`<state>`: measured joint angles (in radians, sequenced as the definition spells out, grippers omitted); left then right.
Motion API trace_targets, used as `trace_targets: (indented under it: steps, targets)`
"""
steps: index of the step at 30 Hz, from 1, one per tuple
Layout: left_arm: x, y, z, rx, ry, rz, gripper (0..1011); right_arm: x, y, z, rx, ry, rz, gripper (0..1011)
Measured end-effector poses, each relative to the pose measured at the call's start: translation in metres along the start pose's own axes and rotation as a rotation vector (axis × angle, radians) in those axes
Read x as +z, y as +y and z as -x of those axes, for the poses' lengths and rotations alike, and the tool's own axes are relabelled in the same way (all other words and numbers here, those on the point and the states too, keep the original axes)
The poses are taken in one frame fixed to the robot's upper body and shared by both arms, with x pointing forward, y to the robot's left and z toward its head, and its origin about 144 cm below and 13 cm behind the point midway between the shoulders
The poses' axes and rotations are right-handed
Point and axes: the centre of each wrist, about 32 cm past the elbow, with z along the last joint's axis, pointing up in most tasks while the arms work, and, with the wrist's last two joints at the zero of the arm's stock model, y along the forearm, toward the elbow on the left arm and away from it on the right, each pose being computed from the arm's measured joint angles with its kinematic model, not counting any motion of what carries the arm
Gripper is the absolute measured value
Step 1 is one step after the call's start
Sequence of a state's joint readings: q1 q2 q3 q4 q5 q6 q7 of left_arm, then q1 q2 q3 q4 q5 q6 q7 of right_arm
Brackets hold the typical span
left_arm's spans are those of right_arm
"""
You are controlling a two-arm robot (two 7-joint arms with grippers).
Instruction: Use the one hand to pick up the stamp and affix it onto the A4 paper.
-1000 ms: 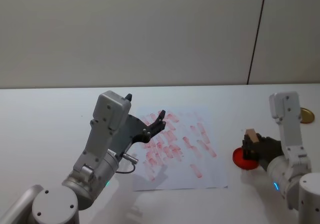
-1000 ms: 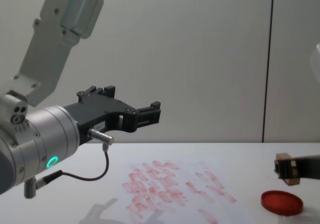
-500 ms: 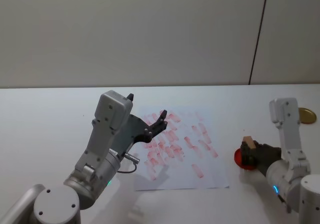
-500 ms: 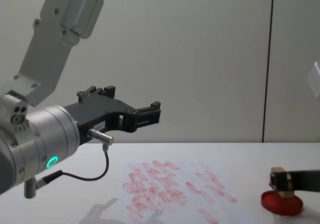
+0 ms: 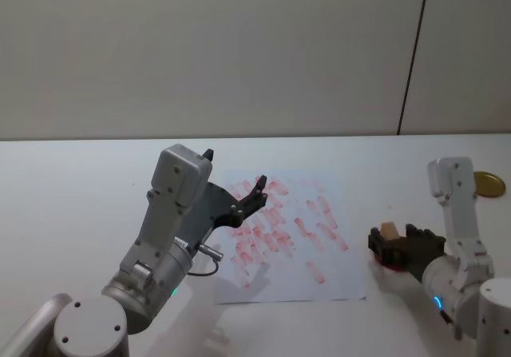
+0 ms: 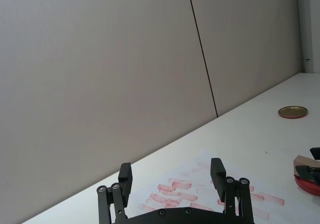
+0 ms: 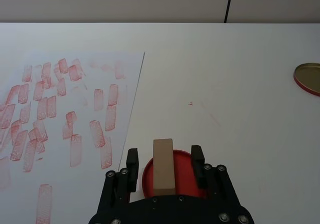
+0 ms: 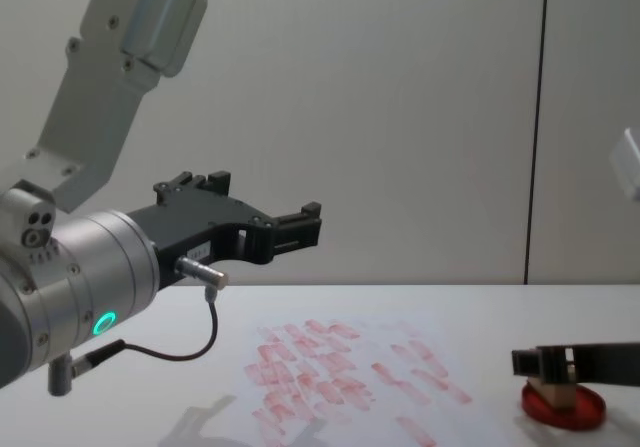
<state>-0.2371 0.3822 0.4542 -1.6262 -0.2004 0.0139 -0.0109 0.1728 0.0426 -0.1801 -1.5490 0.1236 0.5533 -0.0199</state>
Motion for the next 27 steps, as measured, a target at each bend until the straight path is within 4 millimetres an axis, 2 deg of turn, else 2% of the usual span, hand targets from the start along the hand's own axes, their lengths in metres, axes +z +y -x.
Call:
trace_targets:
  steps: [1, 2, 6, 8, 14, 27]
  targets:
    - [0.0, 0.0, 0.0, 0.0, 0.0, 0.0, 993, 0.0, 0.0, 0.0, 0.001, 0.0, -0.002, 596]
    - [0.0, 0.0, 0.0, 0.0, 0.0, 0.0, 993, 0.001, -0.001, 0.0, 0.001, -0.001, -0.007, 667]
    - [0.0, 0.0, 0.0, 0.0, 0.0, 0.0, 993, 0.003, -0.005, 0.001, 0.0, -0.01, -0.03, 766]
    - [0.0, 0.0, 0.0, 0.0, 0.0, 0.0, 993, 0.005, -0.007, 0.003, -0.001, -0.017, -0.048, 855]
    - [0.0, 0.0, 0.0, 0.0, 0.0, 0.0, 993, 0.009, -0.018, 0.004, -0.007, -0.041, -0.11, 998]
    - [0.0, 0.0, 0.0, 0.0, 0.0, 0.0, 993, 0.011, -0.046, 0.001, -0.029, -0.099, -0.25, 1001]
